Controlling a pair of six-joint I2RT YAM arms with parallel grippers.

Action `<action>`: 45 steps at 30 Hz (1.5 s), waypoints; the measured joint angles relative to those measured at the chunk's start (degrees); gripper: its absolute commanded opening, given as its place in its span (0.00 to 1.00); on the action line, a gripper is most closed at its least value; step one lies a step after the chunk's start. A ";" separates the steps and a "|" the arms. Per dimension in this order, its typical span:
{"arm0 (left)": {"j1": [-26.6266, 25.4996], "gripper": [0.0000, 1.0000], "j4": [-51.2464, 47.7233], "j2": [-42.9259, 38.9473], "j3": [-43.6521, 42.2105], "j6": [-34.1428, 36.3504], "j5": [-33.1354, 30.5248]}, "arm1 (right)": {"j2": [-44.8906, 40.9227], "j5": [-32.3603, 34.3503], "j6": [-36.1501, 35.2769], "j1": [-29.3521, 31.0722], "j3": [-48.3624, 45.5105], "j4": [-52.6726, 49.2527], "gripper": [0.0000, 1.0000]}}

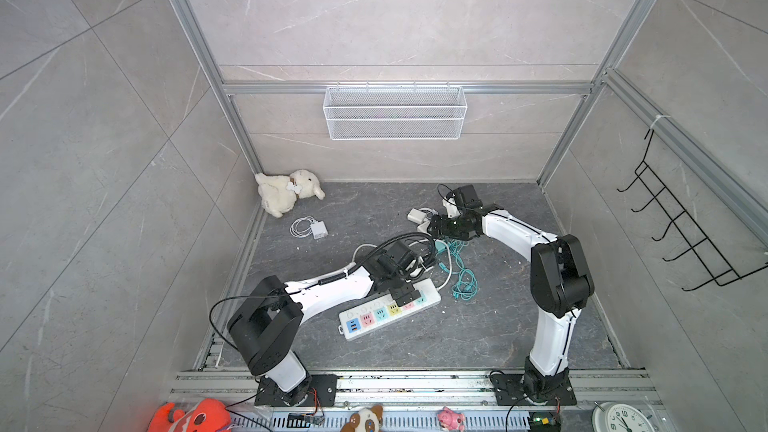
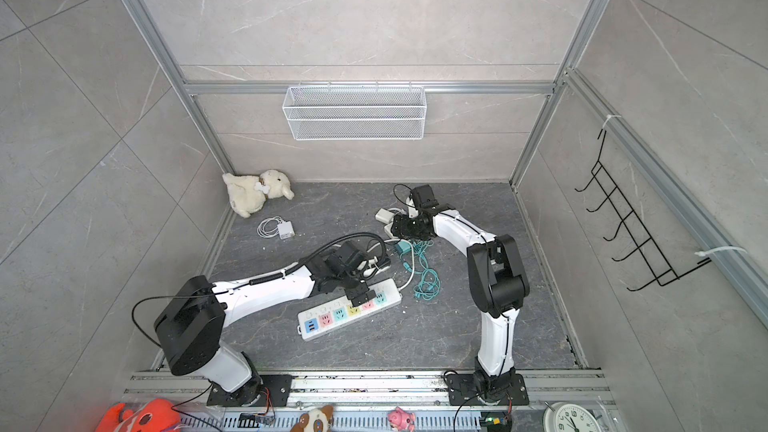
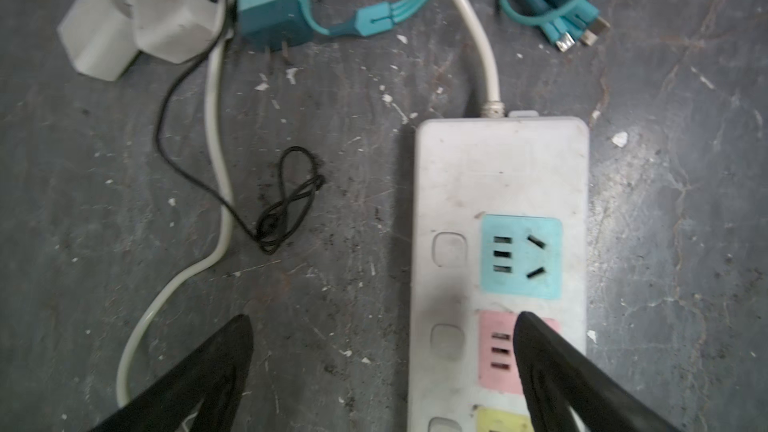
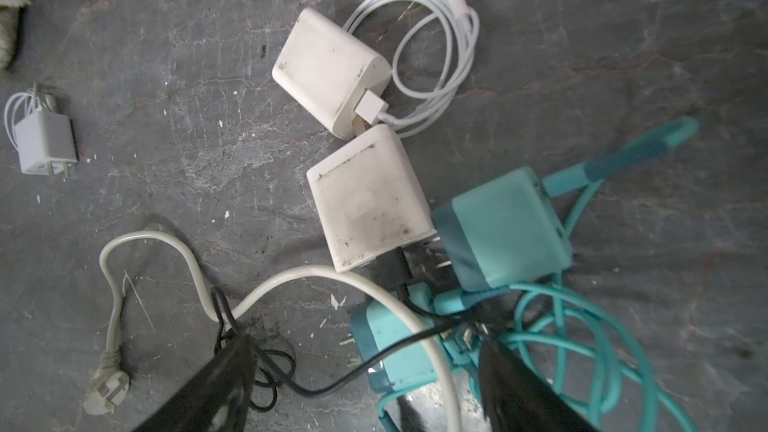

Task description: Insert the plug

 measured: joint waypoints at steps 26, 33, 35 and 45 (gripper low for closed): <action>13.05 1.00 11.23 -10.69 -12.59 -16.79 5.95 | 12.55 16.35 -18.03 5.46 15.06 -8.07 0.82; 14.03 1.00 12.07 -11.41 -13.00 -17.42 6.05 | 14.49 16.50 -19.61 5.51 16.96 -9.64 0.76; 14.25 1.00 12.11 -11.61 -13.31 -17.62 6.12 | 14.82 16.35 -19.85 5.57 17.31 -9.79 0.75; 14.64 1.00 12.07 -11.78 -14.60 -17.92 7.13 | 16.98 15.41 -21.24 5.60 19.45 -11.06 0.52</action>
